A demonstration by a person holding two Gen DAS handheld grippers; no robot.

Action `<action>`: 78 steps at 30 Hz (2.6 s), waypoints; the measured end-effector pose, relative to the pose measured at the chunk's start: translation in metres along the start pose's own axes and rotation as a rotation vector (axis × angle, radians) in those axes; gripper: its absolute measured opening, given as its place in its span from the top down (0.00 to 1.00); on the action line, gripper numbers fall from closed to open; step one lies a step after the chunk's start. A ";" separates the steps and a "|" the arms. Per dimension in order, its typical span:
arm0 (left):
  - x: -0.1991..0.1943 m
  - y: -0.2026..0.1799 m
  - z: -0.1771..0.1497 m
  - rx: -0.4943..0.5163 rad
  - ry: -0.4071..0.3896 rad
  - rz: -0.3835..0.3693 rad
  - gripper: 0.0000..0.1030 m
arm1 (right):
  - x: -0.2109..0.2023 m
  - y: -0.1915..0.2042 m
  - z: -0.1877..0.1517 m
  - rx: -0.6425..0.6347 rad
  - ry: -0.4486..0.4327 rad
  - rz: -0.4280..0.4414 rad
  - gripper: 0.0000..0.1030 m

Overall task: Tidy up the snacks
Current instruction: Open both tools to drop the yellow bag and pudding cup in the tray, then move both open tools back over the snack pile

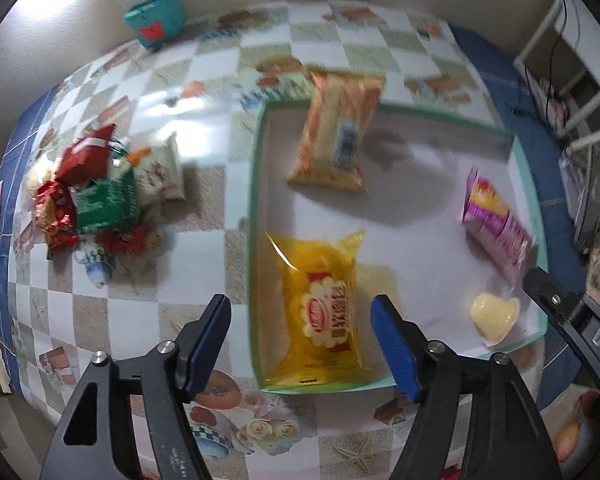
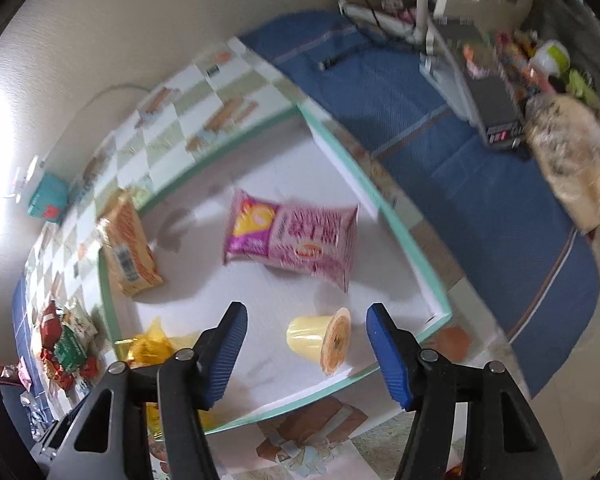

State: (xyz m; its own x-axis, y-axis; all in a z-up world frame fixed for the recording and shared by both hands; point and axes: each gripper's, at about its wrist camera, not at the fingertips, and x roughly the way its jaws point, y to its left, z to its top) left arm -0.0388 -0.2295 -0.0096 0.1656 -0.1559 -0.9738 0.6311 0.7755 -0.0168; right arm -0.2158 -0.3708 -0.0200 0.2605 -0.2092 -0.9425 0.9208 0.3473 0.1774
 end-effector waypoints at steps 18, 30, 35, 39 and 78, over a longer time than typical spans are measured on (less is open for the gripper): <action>-0.042 0.146 0.007 -0.350 -0.140 0.107 0.11 | -0.040 0.024 -0.002 -0.059 -0.128 -0.015 0.00; -0.045 0.224 -0.005 -0.499 -0.136 0.105 0.11 | -0.028 0.091 -0.028 -0.168 -0.099 0.018 0.00; -0.046 0.258 -0.012 -0.558 -0.134 0.103 0.11 | -0.020 0.125 -0.042 -0.217 -0.083 0.037 0.00; -0.044 0.288 -0.019 -0.616 -0.129 0.100 0.11 | -0.014 0.153 -0.055 -0.263 -0.069 0.047 0.00; 0.022 0.333 0.038 -0.506 -0.135 0.013 0.11 | 0.056 0.324 -0.117 -0.544 -0.050 0.161 0.00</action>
State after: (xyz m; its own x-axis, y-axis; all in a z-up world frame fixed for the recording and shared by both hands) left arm 0.2042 0.0018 -0.0283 0.2881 -0.1961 -0.9373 0.1892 0.9712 -0.1451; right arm 0.0631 -0.1629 -0.0485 0.4107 -0.1533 -0.8988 0.5898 0.7964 0.1337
